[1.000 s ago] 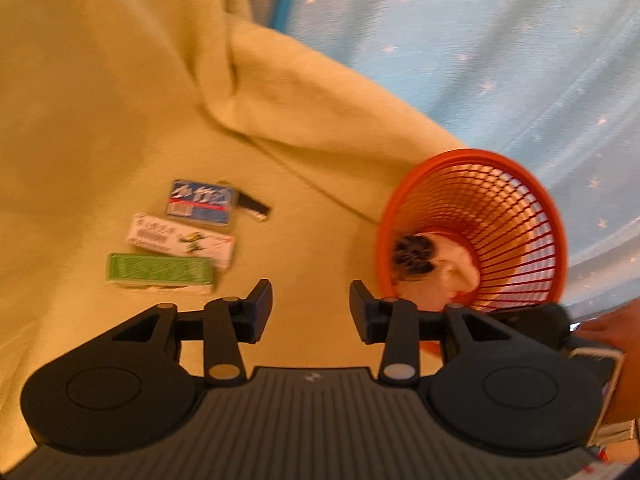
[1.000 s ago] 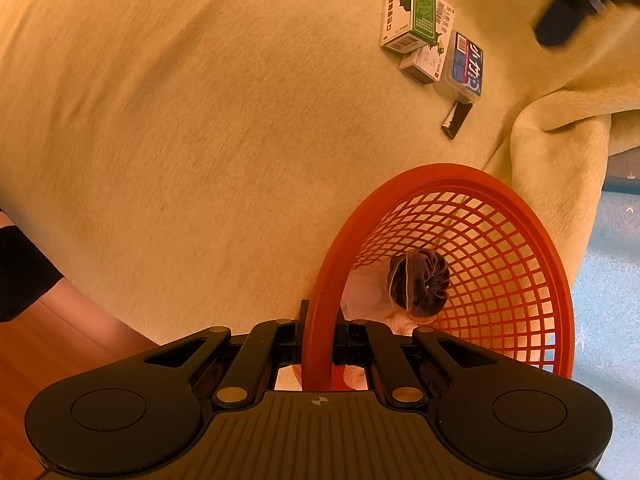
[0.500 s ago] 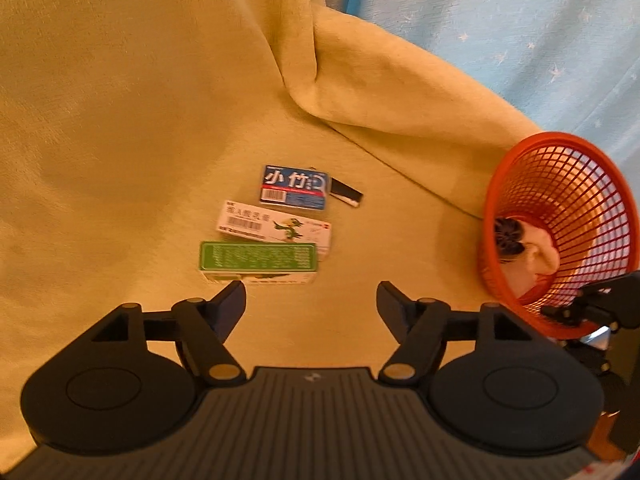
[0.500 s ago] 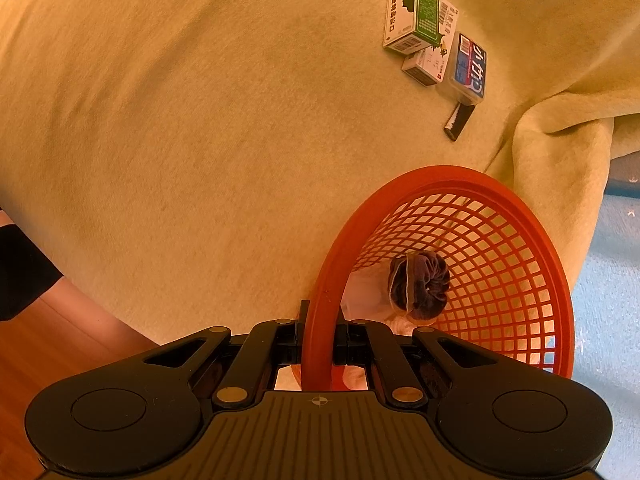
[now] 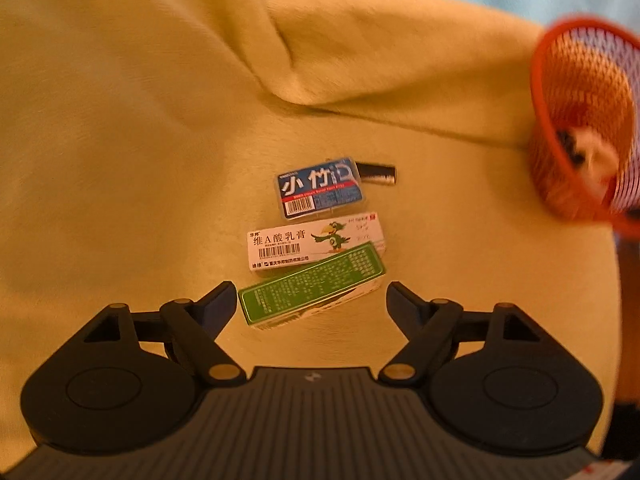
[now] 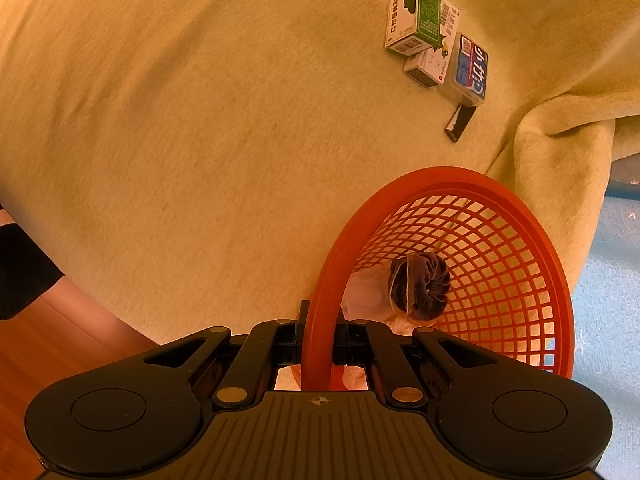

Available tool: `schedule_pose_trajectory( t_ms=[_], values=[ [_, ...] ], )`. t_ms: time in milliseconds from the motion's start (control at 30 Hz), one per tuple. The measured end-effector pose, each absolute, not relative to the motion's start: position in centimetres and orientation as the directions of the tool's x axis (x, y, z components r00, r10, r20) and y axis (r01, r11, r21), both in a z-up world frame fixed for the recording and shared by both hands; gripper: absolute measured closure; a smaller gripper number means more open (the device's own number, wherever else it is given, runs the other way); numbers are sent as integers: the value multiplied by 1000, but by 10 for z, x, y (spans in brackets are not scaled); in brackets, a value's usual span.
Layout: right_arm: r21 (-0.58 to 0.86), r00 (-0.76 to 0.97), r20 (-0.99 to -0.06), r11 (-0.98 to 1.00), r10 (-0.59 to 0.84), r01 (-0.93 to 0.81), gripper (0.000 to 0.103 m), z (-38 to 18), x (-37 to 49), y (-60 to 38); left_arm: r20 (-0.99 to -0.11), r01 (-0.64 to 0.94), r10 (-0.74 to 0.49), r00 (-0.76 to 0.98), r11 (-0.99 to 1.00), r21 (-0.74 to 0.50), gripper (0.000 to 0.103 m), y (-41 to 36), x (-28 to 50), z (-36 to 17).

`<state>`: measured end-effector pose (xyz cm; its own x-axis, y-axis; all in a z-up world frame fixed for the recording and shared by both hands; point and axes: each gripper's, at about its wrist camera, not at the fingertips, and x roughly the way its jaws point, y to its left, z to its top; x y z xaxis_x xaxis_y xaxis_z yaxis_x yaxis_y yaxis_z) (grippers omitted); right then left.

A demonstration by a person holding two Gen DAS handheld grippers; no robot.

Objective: Organize objects
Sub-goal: 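Move the left tool back toward the green medicine box, then close the left tool on the end of the green box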

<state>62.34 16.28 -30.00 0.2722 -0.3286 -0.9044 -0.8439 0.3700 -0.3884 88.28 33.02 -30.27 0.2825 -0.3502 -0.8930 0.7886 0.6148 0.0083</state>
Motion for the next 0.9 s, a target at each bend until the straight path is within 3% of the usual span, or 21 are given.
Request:
schedule_pose_trajectory(
  t_ms=[500,900],
  values=[
    [-388,275,-906,377,-321,-841,100,-299,621,164,-924,937,-319,212,335,100,30,307,891,-364],
    [-384,271,-909,382,-317,-841,100,-298,623,165,-959,922,-252,127,386,21,64,305,901,-371]
  ],
)
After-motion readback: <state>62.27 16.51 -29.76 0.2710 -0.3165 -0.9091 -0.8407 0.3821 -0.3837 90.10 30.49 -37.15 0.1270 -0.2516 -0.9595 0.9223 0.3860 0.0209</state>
